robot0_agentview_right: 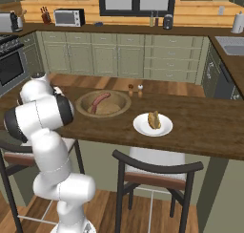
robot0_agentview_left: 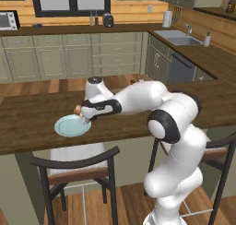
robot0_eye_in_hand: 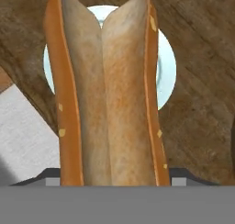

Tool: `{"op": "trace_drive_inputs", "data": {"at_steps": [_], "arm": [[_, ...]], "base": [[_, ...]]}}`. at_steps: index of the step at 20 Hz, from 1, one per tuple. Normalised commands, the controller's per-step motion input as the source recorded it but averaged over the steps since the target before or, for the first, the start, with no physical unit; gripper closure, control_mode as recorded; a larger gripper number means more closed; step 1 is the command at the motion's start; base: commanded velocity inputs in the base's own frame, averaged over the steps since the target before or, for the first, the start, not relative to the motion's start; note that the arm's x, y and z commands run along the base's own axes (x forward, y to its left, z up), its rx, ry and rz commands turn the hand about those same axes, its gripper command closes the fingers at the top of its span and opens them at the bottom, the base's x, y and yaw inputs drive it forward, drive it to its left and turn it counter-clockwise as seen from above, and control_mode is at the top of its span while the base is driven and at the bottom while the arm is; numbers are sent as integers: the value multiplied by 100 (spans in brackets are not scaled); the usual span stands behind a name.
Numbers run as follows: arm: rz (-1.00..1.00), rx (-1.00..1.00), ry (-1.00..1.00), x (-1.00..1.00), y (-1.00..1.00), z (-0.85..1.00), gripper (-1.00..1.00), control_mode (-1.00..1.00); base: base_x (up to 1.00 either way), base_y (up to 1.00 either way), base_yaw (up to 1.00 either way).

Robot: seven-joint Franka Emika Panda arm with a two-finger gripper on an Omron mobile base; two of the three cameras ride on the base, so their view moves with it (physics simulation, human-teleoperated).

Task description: Place one bun and one sausage from the bowl on each plate.

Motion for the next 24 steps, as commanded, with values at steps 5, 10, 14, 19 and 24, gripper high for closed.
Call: {"op": "trace_drive_inputs", "data": {"at_steps": [5, 10, 14, 19, 24], "arm": [[1, -2, 10, 44, 79, -51, 100, -100], [0, -2, 0, 63, 6, -50, 100, -100], [1, 0, 3, 28, 2, -19, -100, -100], [0, 0, 0, 6, 0, -1, -100, -100], [0, 1, 0, 0, -5, 4, -100, -100]], "base": [[0, 0, 0], [0, 0, 0], [0, 0, 0], [0, 0, 0], [0, 0, 0]]}}
